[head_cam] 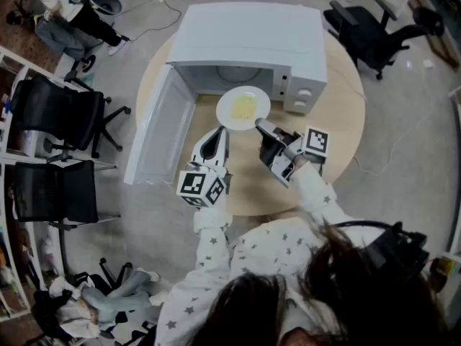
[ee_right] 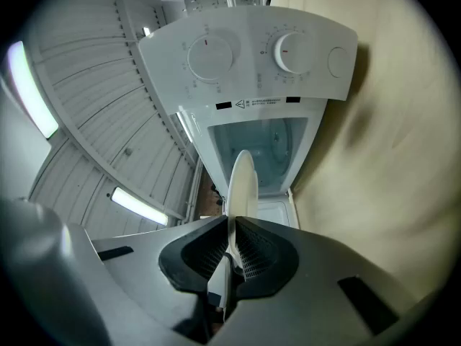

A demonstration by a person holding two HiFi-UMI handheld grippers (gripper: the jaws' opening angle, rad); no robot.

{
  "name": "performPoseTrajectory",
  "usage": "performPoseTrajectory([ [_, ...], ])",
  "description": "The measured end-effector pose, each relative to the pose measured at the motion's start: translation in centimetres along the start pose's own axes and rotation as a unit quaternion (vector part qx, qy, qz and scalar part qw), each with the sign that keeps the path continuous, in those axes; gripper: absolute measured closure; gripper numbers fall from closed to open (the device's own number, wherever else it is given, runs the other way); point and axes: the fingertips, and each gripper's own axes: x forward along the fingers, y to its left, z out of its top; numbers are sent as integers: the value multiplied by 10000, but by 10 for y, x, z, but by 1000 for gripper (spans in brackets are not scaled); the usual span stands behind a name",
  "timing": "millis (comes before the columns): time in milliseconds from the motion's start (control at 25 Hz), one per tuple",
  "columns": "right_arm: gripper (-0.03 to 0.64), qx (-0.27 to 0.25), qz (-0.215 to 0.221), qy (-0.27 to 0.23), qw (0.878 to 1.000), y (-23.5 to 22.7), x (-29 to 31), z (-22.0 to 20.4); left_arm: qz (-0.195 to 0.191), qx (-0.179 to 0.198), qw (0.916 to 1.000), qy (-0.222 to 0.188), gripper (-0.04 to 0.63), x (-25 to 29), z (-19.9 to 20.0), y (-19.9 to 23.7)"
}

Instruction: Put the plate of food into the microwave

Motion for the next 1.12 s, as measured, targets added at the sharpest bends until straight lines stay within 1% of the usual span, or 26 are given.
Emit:
performPoseTrajectory([
  [120,594,28,4,12,10000,-1,10,10,6,36,10000,11,594,13,1,8],
  [320,594,68,-78,-114,9999,-11,26,31,-22,59,10000,35,594,35,0,22],
  [480,594,112,-203,-311,9992,-23,38,37,-153,-7,9997,203,594,45,-9,32],
  [640,594,89,-266,-537,9982,-29,74,52,-304,-73,9991,290,594,62,-10,61],
  [720,594,106,-305,-702,9970,-33,96,63,-447,-113,9982,388,594,75,-11,79],
  [880,594,155,-415,-1166,9922,-38,121,80,-946,-231,9933,621,594,99,-14,97],
  [1120,594,84,-397,-1688,9848,-50,117,89,-1567,-301,9844,745,594,109,-30,85],
])
